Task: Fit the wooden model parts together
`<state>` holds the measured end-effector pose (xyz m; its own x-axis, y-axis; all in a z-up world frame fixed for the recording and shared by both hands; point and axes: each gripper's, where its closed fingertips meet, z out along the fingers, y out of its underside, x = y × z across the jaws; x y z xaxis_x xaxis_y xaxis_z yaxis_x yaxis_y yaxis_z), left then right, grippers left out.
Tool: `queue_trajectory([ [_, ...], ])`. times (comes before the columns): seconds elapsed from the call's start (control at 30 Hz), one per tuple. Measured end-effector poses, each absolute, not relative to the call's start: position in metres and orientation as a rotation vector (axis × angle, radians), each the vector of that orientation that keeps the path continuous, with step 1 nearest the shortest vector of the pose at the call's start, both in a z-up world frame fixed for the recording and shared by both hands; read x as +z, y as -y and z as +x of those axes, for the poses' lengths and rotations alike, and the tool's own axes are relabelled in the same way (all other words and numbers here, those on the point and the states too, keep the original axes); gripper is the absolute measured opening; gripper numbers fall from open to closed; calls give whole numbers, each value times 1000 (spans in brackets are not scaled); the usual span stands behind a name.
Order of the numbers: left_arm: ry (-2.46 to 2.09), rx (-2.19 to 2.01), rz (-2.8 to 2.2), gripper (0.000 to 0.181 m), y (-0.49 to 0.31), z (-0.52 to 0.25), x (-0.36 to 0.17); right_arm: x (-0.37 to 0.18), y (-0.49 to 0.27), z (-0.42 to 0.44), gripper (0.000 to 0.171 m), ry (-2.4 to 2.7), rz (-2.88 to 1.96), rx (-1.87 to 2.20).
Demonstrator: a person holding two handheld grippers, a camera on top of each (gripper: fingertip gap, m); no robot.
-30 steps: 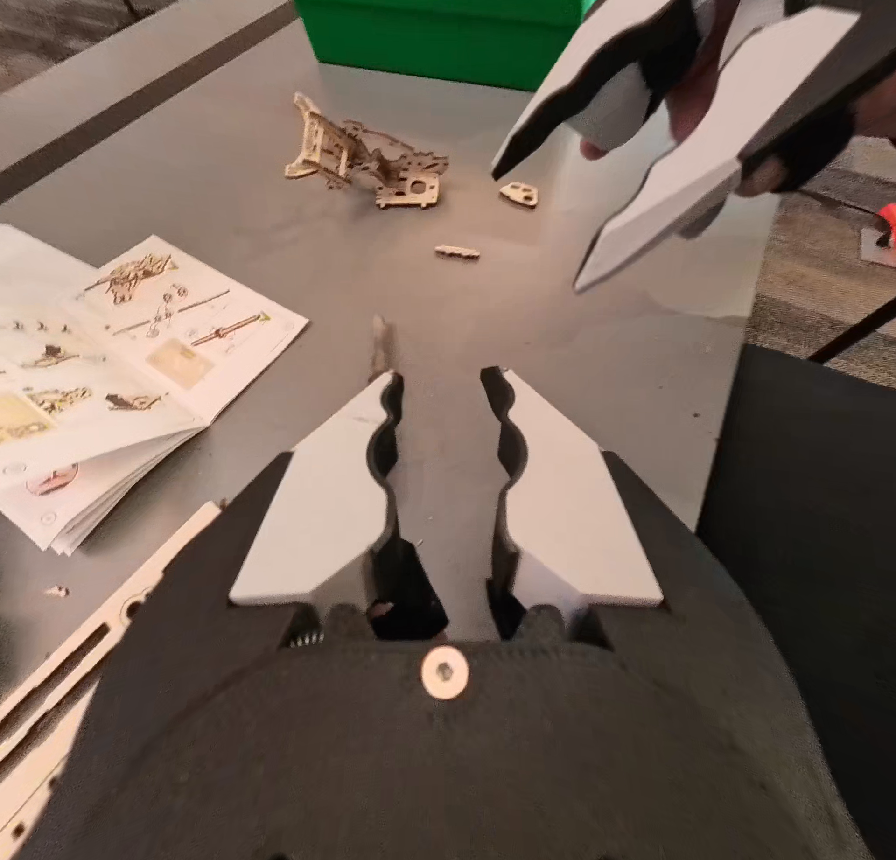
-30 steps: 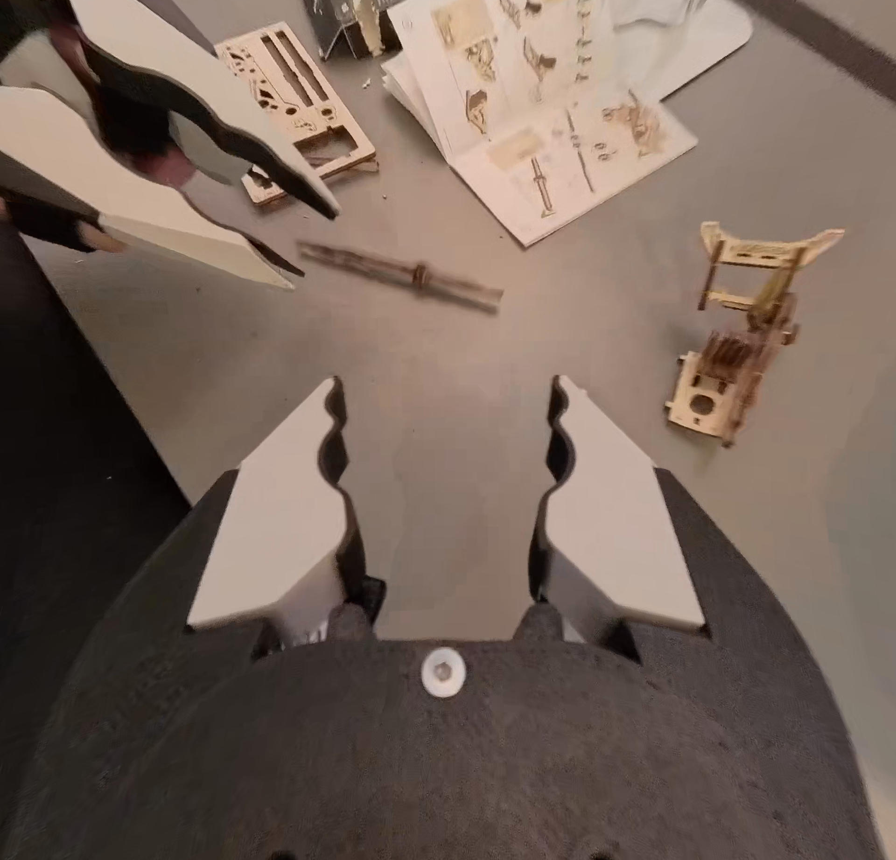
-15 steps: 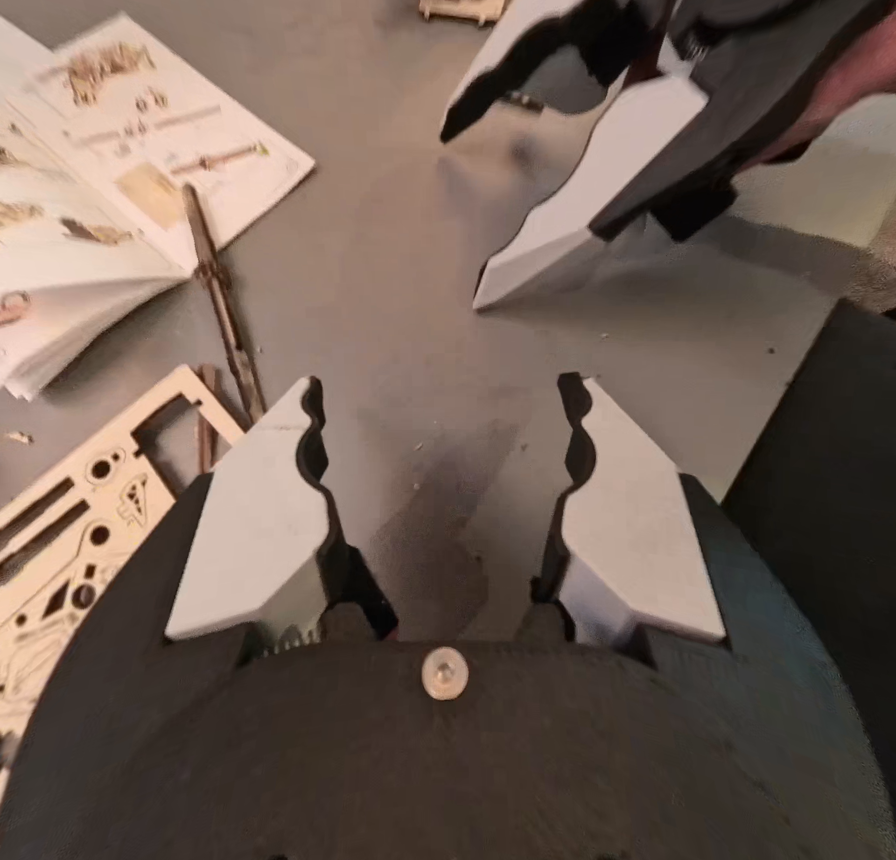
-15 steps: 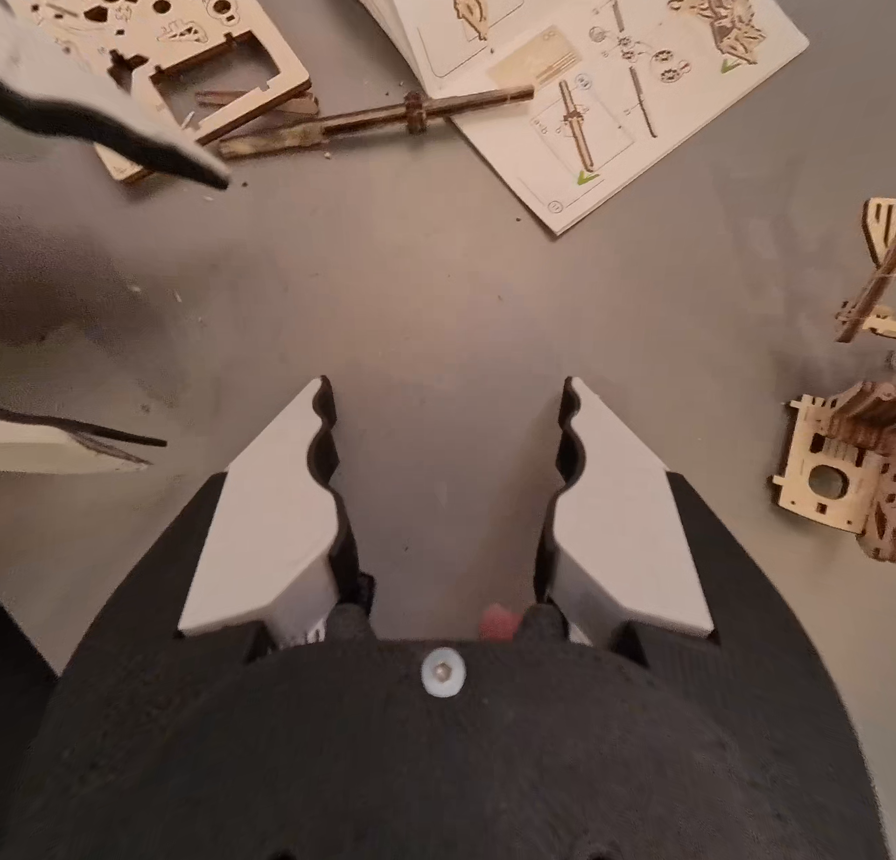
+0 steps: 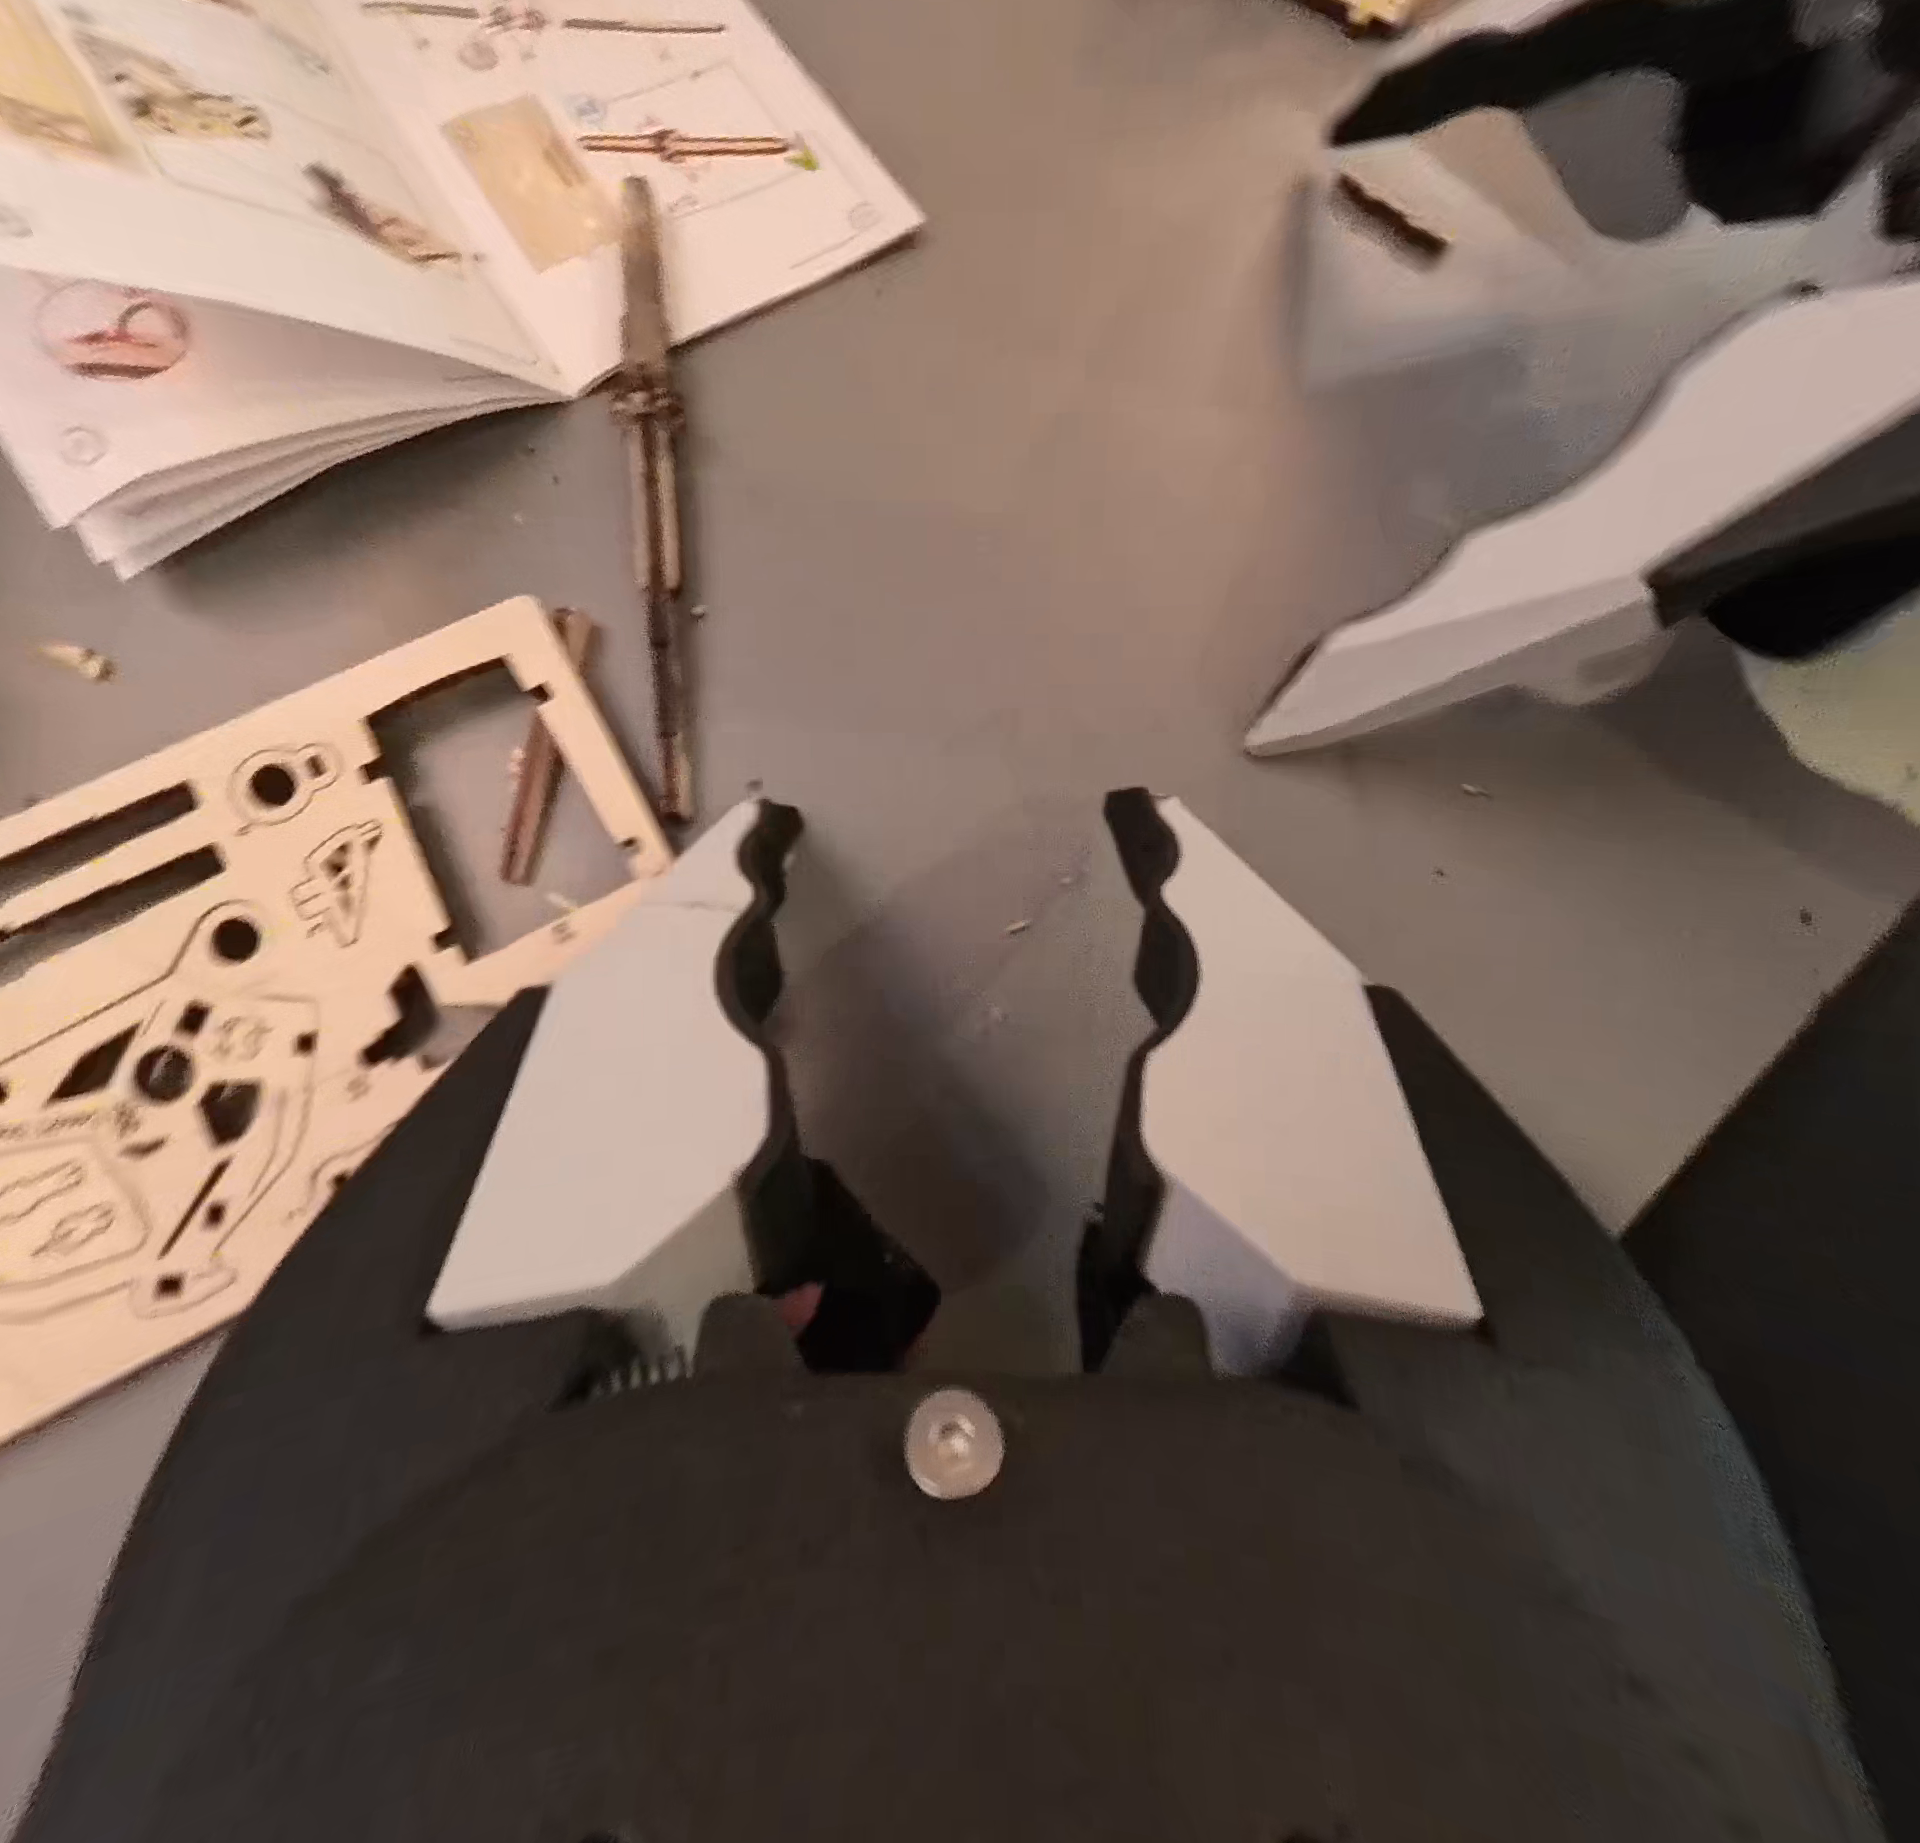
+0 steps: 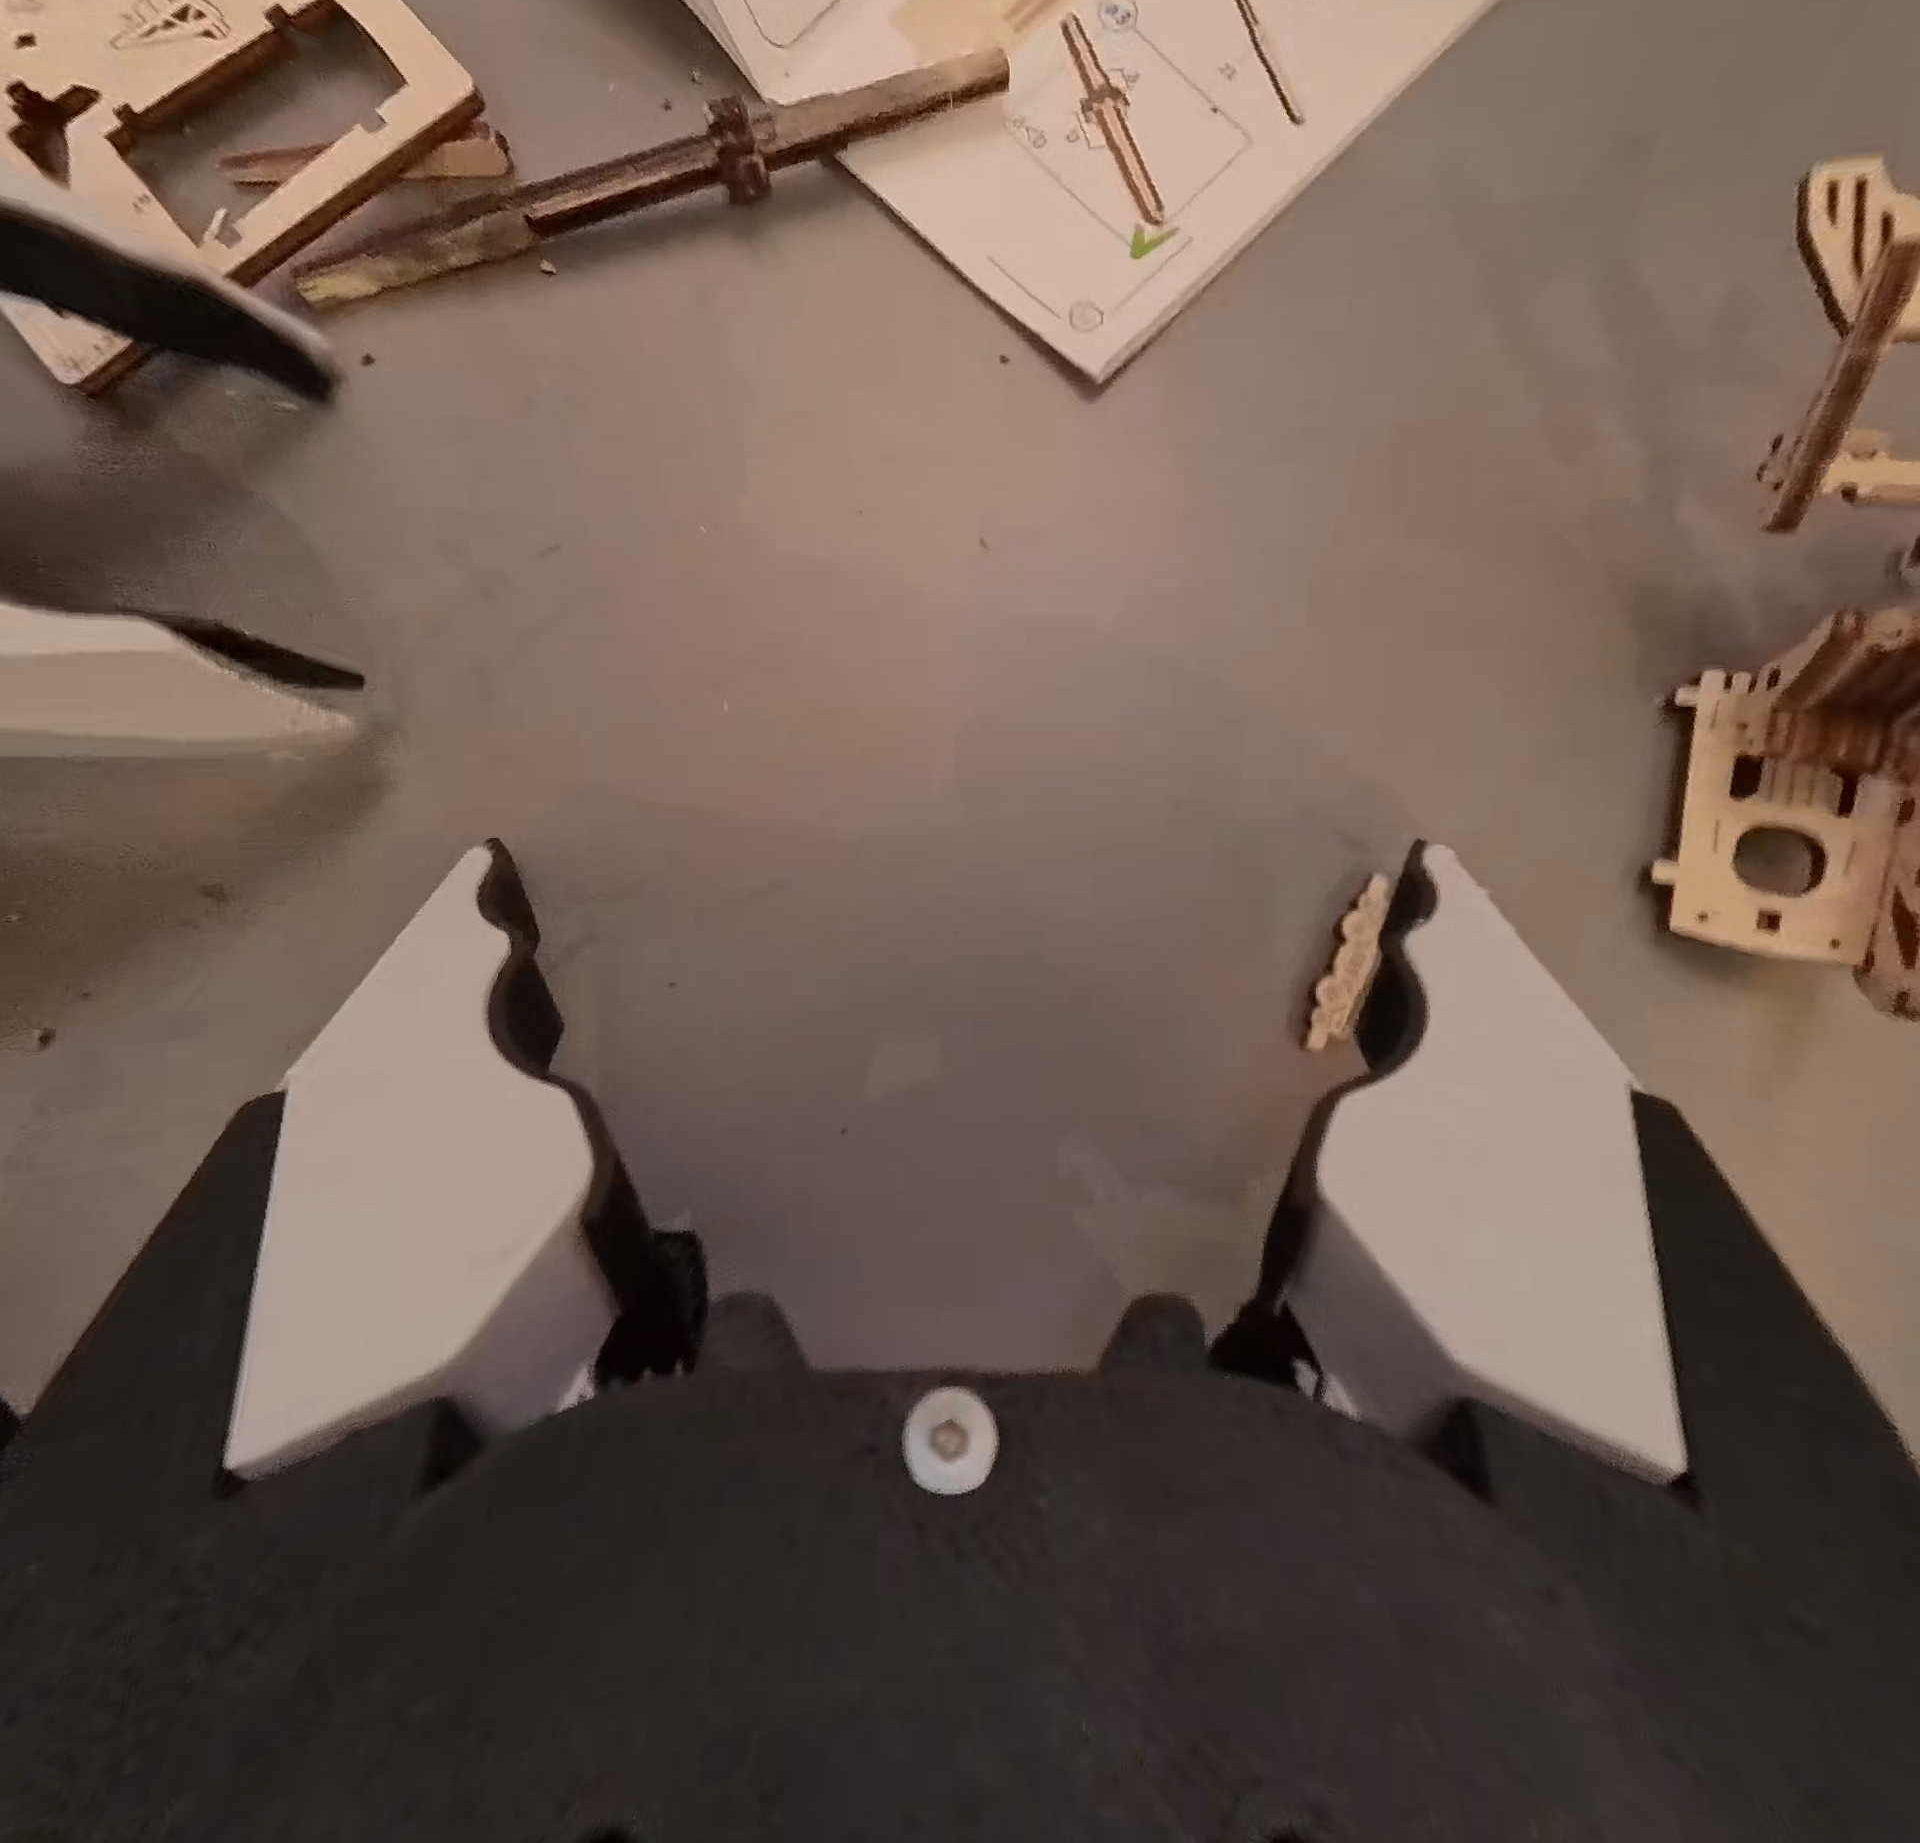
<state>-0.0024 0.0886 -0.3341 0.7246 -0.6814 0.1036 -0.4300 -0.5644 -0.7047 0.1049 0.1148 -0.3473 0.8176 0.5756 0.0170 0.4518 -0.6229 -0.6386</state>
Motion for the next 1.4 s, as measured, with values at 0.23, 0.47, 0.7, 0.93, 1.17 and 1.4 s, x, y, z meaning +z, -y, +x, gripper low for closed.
queue_trajectory([
  [0.23,-751,-285,-2247,43,-106,-32,-337,-348,-101,104,156,757,-2310,292],
  [0.47,-600,-397,-2282,36,-126,-40,-334,-348,-125,103,155,745,-2316,291],
  [0.7,-731,-234,-2205,43,-121,-45,-331,-348,-125,103,155,741,-2313,291],
  [0.93,-806,-367,-2287,46,-96,-30,-337,-348,-125,103,155,741,-2313,291],
  [1.17,-684,-479,-2289,39,-106,-32,-334,-348,-125,103,155,741,-2313,291],
  [1.4,-950,-1069,-2097,146,-57,8,-311,-348,-125,104,155,741,-2313,291],
])
